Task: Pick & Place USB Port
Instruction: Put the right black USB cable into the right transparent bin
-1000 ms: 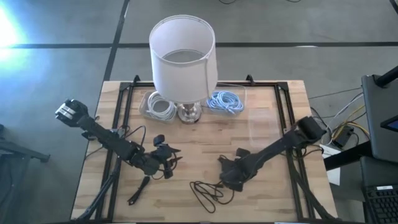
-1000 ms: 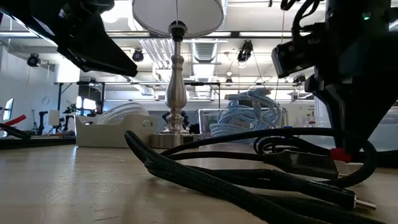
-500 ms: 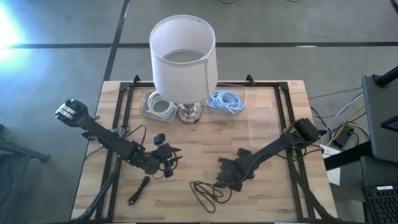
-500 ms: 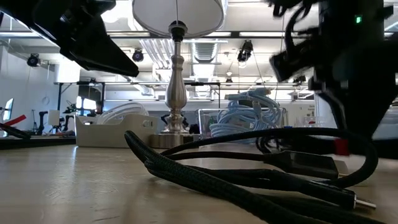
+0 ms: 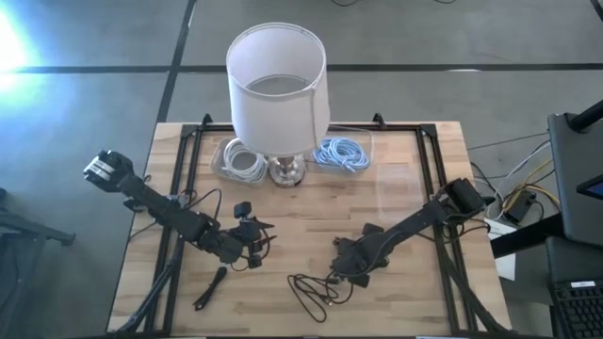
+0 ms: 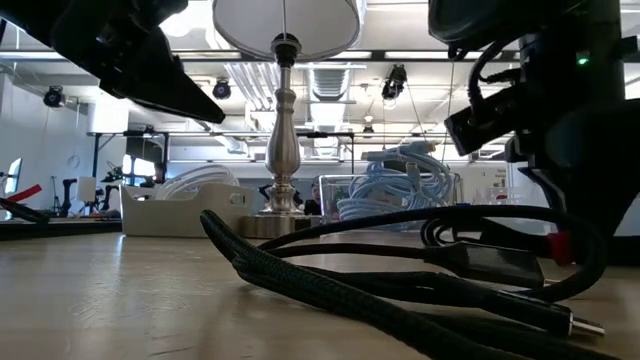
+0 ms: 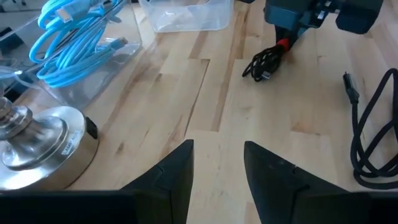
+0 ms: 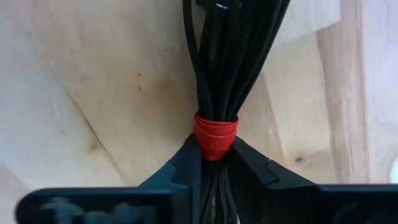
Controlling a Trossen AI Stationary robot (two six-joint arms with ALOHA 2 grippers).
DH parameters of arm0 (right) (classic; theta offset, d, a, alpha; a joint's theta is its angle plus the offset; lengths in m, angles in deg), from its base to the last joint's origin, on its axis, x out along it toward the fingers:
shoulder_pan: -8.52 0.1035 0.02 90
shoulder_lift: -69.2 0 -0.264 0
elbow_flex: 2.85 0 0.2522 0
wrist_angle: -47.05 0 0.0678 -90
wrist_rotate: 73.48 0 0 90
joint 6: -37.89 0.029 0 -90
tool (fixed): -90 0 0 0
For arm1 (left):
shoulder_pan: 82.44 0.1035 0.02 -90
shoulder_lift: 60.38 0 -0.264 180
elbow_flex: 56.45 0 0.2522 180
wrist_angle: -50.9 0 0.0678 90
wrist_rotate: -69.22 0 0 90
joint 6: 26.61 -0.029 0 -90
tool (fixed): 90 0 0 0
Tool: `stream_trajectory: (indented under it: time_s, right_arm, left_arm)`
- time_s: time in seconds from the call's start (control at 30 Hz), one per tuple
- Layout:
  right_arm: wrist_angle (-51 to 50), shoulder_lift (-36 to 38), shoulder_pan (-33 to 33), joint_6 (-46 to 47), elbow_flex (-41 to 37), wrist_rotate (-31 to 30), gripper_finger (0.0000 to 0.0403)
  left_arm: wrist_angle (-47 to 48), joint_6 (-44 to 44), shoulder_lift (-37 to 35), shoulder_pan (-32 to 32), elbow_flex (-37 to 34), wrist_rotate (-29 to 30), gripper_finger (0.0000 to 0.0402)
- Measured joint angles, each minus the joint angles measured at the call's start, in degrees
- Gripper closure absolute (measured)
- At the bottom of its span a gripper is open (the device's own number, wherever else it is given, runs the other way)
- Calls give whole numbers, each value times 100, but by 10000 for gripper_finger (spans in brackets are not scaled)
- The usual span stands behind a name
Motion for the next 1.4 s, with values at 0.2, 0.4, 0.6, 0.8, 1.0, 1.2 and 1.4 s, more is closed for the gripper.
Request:
stream_trajectory:
  time_s: [0.2, 0.4, 0.6, 0.8, 1.0, 1.2, 1.4]
  right_arm:
    - [-462, 401, 4, -179, 358, 175, 371]
    - [-1161, 1327, -14, -592, 480, -167, 362]
    - [-1501, 2573, -234, -96, 176, -1627, 357]
    - [-1678, 3719, -783, 1676, -689, -2714, 356]
    - [-1638, 4526, -1359, 3101, -1957, -2592, 356]
    - [-1354, 4843, -1677, 3052, -2785, -2317, 355]
    - [-1214, 4850, -1789, 2638, -3145, -2169, 355]
  left_arm:
    - [0, -165, 0, 4, 0, 3, 257]
    - [0, -211, 0, 42, 0, 3, 257]
    - [-1, -211, 0, 86, 0, 5, 257]
    - [-1, -210, 0, 111, 0, 5, 257]
    - [-2, -178, 0, 111, 0, -14, 257]
    - [-2, -170, 0, 111, 0, -15, 257]
    - [-2, -165, 0, 111, 0, -17, 257]
